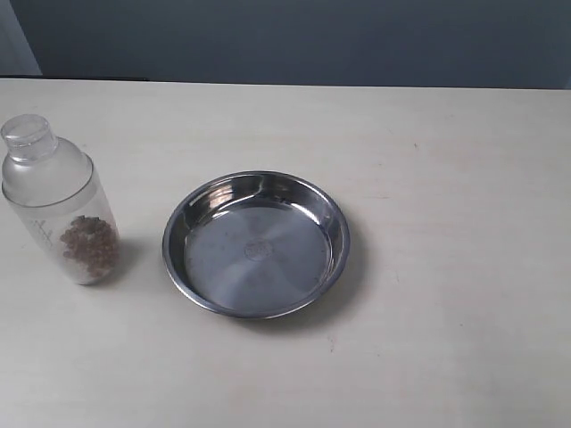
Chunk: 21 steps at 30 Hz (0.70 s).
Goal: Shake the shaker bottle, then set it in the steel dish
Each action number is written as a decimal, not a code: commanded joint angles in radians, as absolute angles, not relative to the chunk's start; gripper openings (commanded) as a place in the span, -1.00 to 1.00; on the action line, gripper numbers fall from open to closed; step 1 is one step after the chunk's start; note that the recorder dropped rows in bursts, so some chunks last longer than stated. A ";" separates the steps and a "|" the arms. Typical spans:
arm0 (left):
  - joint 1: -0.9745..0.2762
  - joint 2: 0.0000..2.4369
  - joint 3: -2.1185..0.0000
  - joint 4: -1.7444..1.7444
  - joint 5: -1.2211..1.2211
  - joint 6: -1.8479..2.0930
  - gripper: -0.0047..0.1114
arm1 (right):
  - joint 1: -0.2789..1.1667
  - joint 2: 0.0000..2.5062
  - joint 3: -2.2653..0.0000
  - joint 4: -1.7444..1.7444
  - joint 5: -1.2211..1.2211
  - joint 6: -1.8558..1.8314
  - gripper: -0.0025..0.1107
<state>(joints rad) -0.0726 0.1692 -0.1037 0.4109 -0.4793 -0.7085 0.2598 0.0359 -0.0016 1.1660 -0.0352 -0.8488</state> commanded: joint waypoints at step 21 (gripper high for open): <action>-0.038 0.722 -0.017 0.149 -0.727 -0.169 0.15 | 0.259 0.032 0.000 1.165 -0.036 -0.852 -0.97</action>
<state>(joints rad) -0.0395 0.7191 -0.0986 0.1981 -0.5929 -0.2299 0.2598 0.0359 -0.0016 1.1660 -0.0352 -0.8488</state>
